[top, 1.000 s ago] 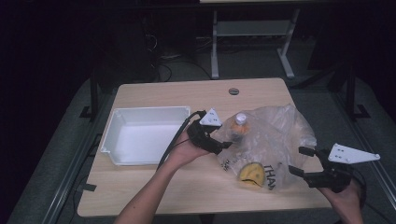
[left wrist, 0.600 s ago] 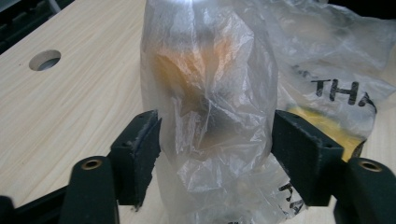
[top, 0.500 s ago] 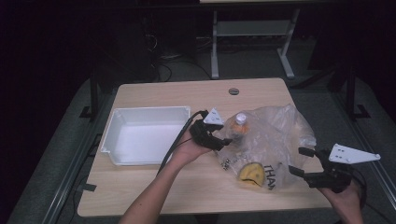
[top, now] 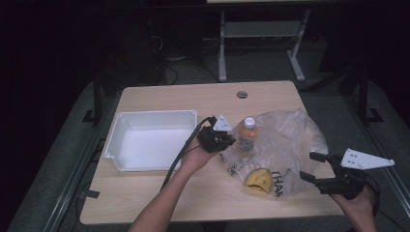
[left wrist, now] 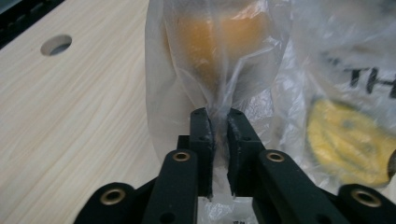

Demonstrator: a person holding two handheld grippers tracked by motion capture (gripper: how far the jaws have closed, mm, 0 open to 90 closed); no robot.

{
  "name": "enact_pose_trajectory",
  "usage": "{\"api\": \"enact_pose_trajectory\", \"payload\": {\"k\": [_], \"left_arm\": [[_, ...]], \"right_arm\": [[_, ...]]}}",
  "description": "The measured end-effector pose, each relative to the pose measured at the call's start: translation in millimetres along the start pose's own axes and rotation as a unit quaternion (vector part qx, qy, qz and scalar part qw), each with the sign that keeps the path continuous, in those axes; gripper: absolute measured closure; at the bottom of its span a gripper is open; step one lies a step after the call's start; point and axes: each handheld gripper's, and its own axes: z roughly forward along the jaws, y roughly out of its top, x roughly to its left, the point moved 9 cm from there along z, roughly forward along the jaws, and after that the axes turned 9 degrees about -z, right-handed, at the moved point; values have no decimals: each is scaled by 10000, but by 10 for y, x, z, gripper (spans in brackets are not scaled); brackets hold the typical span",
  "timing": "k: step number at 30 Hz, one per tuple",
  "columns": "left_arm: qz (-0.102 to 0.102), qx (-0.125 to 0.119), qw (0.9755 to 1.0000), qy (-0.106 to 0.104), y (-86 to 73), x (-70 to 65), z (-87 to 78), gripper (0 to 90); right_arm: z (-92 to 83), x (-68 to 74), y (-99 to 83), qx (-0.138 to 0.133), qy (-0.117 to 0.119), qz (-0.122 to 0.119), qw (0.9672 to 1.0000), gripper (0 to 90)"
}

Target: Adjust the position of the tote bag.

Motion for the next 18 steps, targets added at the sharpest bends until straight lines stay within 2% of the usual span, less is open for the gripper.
{"api": "enact_pose_trajectory", "payload": {"k": [7,8,9,14,18], "left_arm": [[-140,195,9997,83,-195,15,40,849],[-115,352,9992,127,-266,14,69,853],[-135,392,9991,116,-290,13,77,853],[-185,495,9986,47,-358,-7,100,853],[-174,569,9982,-32,-398,-40,93,853]], "right_arm": [[47,39,10,81,50,-36,9999,233],[59,46,15,84,63,-44,9999,253],[71,58,12,112,75,-40,9999,276],[137,88,-31,308,116,-107,9994,359],[189,83,-72,512,52,-140,9986,447]]}}
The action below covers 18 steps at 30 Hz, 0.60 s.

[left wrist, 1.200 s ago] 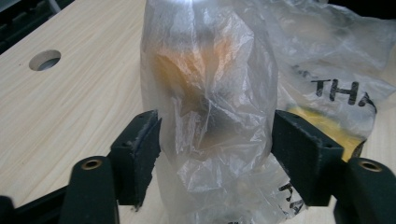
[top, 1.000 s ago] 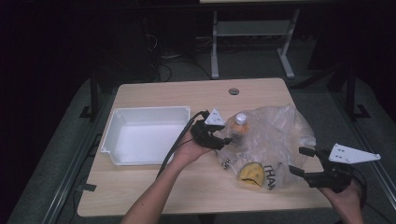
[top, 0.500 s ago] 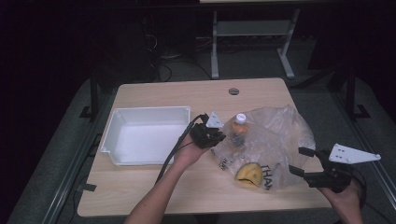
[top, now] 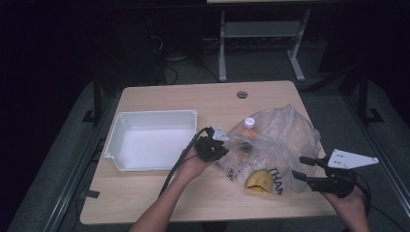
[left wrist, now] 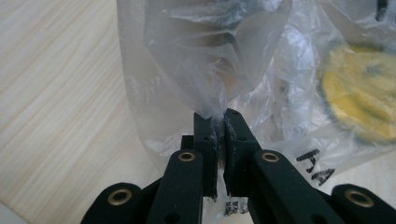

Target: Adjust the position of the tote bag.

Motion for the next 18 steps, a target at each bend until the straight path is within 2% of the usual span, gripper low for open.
{"api": "enact_pose_trajectory", "payload": {"k": [5,7,10,12,14,17,18], "left_arm": [[47,37,10000,-43,-25,-13,-46,839],[12,7,10000,-47,-26,-14,-50,833],[-31,4,9999,-123,-30,8,-114,806],[-82,-68,9998,-165,-12,13,-167,755],[-79,-159,9996,-228,10,18,-239,680],[-51,-278,9994,-188,39,34,-317,539],[-31,-370,9990,-232,70,40,-407,526]], "right_arm": [[116,-16,-102,506,-151,-123,9985,530],[150,-40,-147,691,-232,-119,9973,585],[176,-59,-188,811,-208,-115,9964,717],[177,-53,-205,862,-144,-149,9961,812],[170,-42,-207,861,-97,-172,9961,868],[154,-24,-191,783,-37,-159,9968,890],[149,-20,-187,764,-18,-139,9970,891]]}}
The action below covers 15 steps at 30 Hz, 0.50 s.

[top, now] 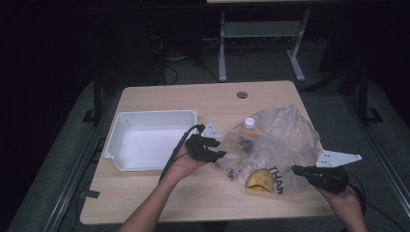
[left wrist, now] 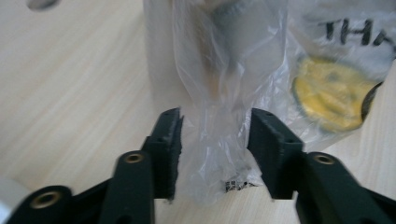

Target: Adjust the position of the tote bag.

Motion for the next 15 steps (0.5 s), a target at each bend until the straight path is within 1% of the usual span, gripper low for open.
{"api": "enact_pose_trajectory", "payload": {"k": [1,2,3,4,5,6,8,10,11,12,13,14,15], "left_arm": [[0,0,10000,0,0,0,0,501],[-12,-37,10000,-66,30,-6,-47,501],[-48,-70,9999,-90,53,-16,-72,449],[45,-133,9999,-94,126,-23,-146,445],[45,-133,9999,-94,126,-23,-146,445],[77,-200,9996,-205,215,-61,-202,441],[141,-251,9994,-180,320,-91,-230,429],[190,-263,9993,-179,424,-113,-236,419],[190,-263,9993,-179,424,-113,-236,410],[176,-308,9992,-179,531,-118,-216,399],[176,-308,9992,-179,531,-118,-216,390],[161,-375,9991,-150,628,-104,-176,385],[104,-394,9990,-162,668,-99,-150,384]], "right_arm": [[0,0,0,0,0,0,10000,891],[-3,4,4,-18,18,3,10000,892],[-10,8,10,-31,20,-14,10000,892],[-14,13,14,-41,30,-24,10000,892],[-14,13,14,-41,30,-24,10000,892],[-20,14,25,-65,26,-71,10000,893],[-25,27,39,-99,59,-58,9999,893],[-26,30,51,-138,80,-108,9998,893],[-27,39,61,-163,99,-109,9998,893],[-29,47,66,-160,113,-100,9998,892],[-29,47,71,-173,114,-140,9997,893],[-32,56,79,-193,133,-138,9996,893],[-34,62,83,-204,141,-141,9996,892]]}}
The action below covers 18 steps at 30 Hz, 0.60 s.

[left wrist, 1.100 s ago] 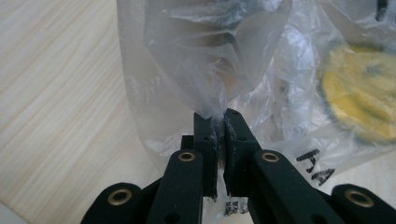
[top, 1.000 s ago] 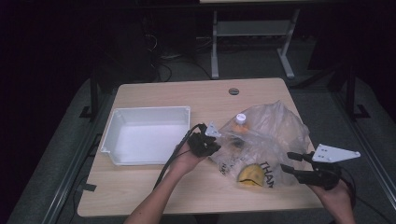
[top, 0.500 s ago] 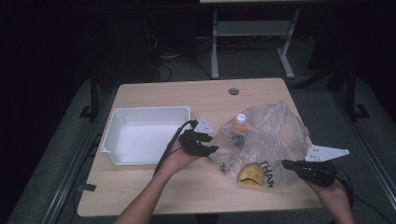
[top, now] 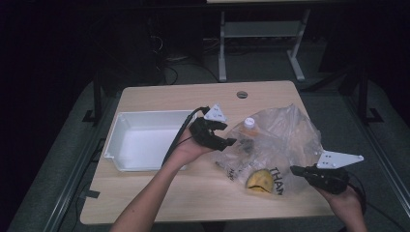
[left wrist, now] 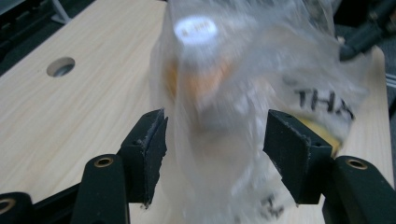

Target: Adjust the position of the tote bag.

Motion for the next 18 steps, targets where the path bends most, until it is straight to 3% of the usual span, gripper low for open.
{"api": "enact_pose_trajectory", "payload": {"k": [4,9,11,13,18], "left_arm": [[-90,32,9999,-34,65,22,92,463],[33,99,9998,168,34,52,199,793],[-55,43,9997,243,19,84,202,875],[-205,5,9993,308,-8,128,200,896],[-356,199,9978,529,-141,225,217,899]], "right_arm": [[-5,12,0,0,-4,-43,10000,892],[-52,-1,-13,-40,-45,-40,10000,889],[-63,-9,-16,-58,-67,-32,10000,884],[-73,-11,-10,-89,-96,-26,9999,882],[-88,-4,23,-149,-139,-90,9998,878]]}}
